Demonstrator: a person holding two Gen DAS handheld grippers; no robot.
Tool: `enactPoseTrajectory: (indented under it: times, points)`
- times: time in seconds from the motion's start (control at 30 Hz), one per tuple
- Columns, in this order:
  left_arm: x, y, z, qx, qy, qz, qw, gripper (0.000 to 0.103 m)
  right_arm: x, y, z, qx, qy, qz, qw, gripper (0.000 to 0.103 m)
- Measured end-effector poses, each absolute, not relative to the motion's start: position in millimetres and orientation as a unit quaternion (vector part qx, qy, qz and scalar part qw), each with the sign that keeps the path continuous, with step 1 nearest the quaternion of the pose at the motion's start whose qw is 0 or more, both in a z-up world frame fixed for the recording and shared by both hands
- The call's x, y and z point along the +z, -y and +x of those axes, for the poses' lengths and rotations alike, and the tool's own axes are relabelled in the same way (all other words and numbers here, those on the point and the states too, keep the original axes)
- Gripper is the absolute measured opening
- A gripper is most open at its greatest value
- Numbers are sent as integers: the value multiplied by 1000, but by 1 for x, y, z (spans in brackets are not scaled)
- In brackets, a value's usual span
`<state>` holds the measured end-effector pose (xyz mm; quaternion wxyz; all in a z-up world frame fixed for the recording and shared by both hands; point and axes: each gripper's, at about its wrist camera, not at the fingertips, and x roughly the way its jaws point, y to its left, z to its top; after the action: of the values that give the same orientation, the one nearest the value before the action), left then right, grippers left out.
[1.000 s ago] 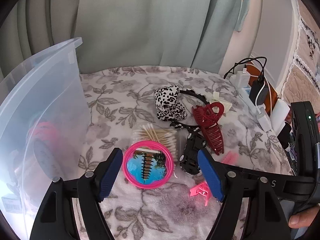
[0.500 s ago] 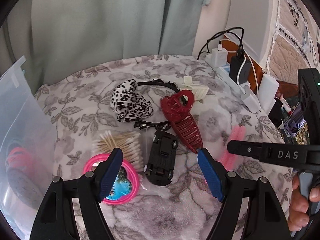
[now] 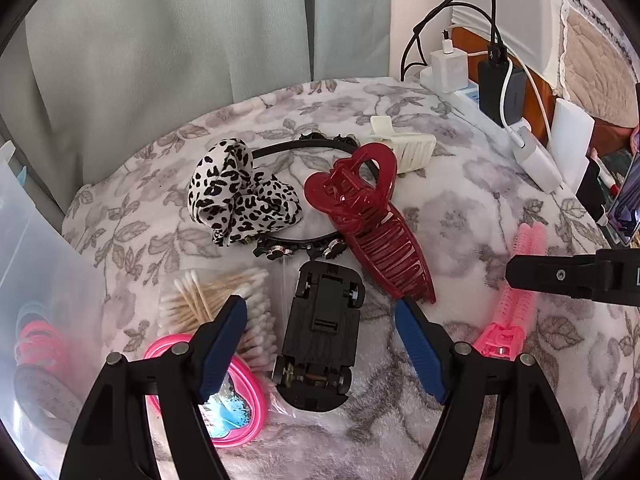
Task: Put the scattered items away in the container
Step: 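Grasp the black toy car with left tool while right tool grasps pink hair roller, then lift and carry toy car with left tool while right tool carries roller to box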
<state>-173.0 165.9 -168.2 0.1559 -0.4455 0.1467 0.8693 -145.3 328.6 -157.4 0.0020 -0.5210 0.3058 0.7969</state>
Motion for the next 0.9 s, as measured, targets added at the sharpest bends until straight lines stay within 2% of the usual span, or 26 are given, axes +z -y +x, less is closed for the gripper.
enactPoseTrajectory:
  times: [0.1, 0.2, 0.27, 0.33, 0.4, 0.53, 0.9]
  points:
    - [-170, -169, -175, 872, -155, -440, 150, 78, -158, -323, -149, 796, -303, -523, 6, 51]
    - [-170, -171, -179, 872, -161, -436, 152, 78, -158, -317, -154, 800, -295, -523, 9, 52]
    - [-169, -170, -181, 873, -166, -436, 144, 67, -158, -317, -156, 801, -298, -520, 10, 51]
    - [-168, -169, -181, 873, -173, -435, 136, 57, -159, -320, -155, 800, -308, -515, 9, 44]
    - [-166, -167, -180, 873, -171, -437, 136, 51, -160, -326, -153, 797, -325, -509, 4, 39]
    - [-162, -165, -178, 871, -160, -443, 142, 36, -161, -333, -149, 794, -342, -502, -5, 36]
    - [-140, -163, -162, 872, -114, -445, 167, 36, -150, -349, -133, 796, -361, -485, -13, 31]
